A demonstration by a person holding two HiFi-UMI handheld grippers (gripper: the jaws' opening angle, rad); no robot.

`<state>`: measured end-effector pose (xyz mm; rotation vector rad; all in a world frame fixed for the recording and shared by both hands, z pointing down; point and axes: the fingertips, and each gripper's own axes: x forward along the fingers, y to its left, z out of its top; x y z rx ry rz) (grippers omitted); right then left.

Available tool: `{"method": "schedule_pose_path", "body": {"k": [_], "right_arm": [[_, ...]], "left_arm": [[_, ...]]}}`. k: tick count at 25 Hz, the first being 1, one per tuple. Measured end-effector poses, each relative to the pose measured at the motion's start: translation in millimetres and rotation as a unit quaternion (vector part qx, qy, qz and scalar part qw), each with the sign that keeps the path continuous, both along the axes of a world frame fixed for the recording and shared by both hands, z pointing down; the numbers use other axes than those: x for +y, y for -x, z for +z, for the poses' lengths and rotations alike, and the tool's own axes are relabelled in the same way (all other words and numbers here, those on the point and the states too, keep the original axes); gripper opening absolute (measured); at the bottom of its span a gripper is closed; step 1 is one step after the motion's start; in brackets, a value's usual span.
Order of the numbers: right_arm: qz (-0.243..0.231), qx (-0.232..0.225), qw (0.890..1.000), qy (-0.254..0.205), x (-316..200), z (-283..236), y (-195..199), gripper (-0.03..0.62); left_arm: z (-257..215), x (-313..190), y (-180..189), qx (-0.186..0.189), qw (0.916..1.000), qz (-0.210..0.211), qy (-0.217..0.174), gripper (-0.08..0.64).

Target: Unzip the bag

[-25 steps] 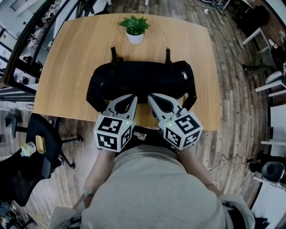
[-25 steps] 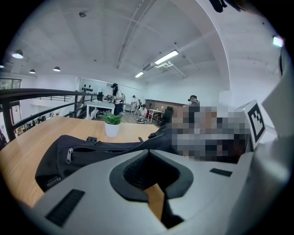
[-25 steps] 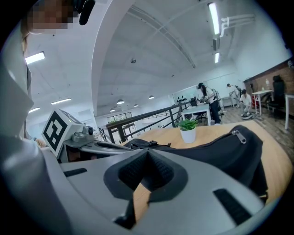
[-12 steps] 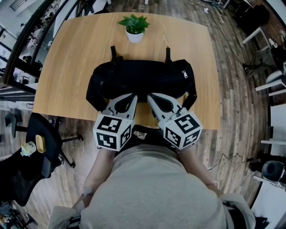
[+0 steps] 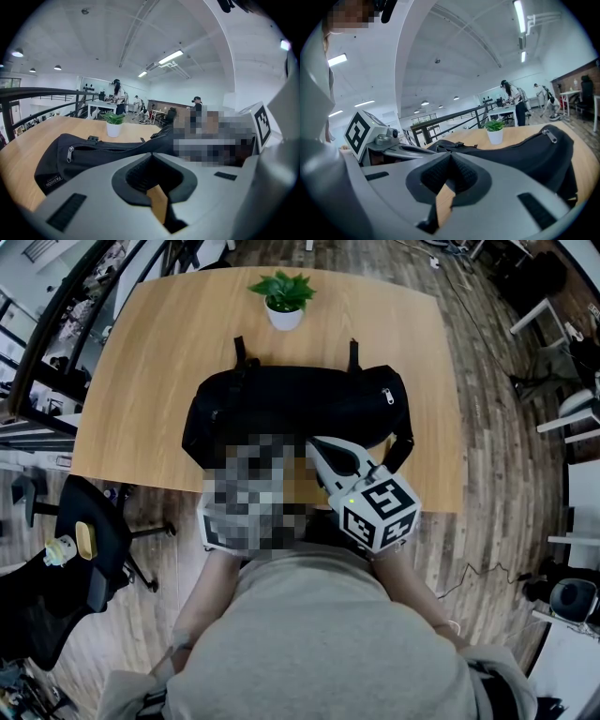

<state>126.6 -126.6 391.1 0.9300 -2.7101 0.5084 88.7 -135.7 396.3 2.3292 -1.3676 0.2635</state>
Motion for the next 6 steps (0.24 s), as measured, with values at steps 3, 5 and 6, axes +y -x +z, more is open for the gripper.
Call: {"method": "schedule_pose_path", "body": {"k": [3,5,6], "right_arm": [[0.002,0.002,1.000,-0.003,0.7,0.3,-0.5,0.005],[0.002,0.004,1.000,-0.005,0.9,0.4,-1.4,0.005],[0.003,0.005,1.000,-0.006,1.0,0.5,-1.9,0.005]], "left_arm": [[1.3,1.7,0.2,-0.004,1.0000,0.001,0.001,0.021],[3.1,3.3,-0.6,-0.008,1.0000,0.002,0.003,0.022],[4.0,4.1,-1.1,-0.009,0.9999,0.003,0.003,0.022]]}}
